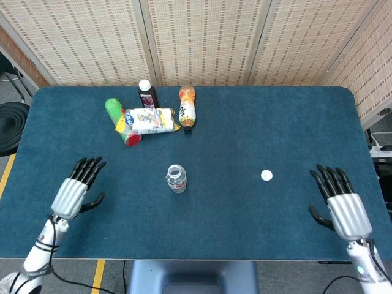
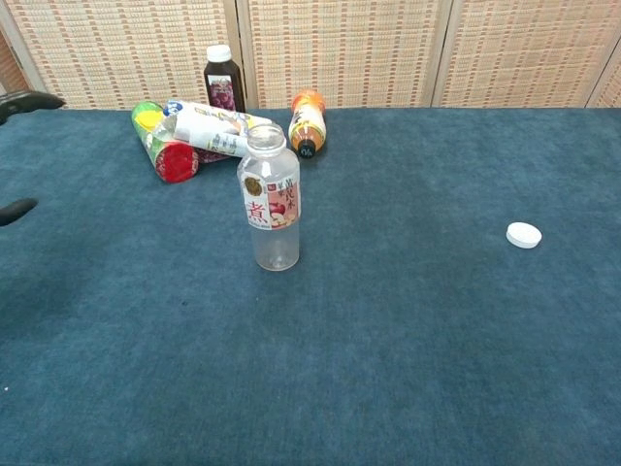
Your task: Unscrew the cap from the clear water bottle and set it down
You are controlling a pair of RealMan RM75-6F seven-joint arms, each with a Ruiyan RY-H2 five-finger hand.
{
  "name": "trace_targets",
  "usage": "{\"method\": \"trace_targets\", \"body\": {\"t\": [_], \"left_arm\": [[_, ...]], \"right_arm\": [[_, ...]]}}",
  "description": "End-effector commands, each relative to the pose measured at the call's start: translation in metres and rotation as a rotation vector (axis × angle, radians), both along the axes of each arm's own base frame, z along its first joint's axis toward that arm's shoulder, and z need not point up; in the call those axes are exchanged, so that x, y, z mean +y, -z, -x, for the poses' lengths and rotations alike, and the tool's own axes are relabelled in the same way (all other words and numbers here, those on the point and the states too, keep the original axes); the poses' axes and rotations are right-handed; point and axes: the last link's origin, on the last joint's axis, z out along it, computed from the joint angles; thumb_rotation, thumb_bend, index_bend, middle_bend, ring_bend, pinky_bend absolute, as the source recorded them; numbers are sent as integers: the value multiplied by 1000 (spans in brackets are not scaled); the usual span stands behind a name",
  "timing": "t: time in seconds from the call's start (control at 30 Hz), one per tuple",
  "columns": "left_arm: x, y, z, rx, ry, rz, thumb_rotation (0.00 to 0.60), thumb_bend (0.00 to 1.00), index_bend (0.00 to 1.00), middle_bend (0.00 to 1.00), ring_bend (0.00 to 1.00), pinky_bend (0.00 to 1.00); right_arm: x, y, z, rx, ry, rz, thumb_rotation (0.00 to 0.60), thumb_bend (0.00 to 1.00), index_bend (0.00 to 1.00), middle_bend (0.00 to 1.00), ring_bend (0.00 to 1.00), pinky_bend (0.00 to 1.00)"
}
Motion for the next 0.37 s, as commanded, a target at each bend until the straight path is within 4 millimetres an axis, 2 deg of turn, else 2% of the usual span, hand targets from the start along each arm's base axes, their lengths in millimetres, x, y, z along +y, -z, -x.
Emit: {"method": "trace_targets", "body": {"t": [0.03,0.17,0.37], "left_arm": [[-72,-29,47,234,-137,-162,600,371,0,0,0,0],[-80,-31,46,217,-115,-119,600,371,0,0,0,0],[-80,-32,46,196,-117,-106,600,371,0,0,0,0]], "right_arm": [[27,4,15,26,26,23,549,268,0,0,0,0],[27,-4,14,-7,15,70,546,268,0,0,0,0],[23,-4,19,-8,39,56,546,268,0,0,0,0]]}}
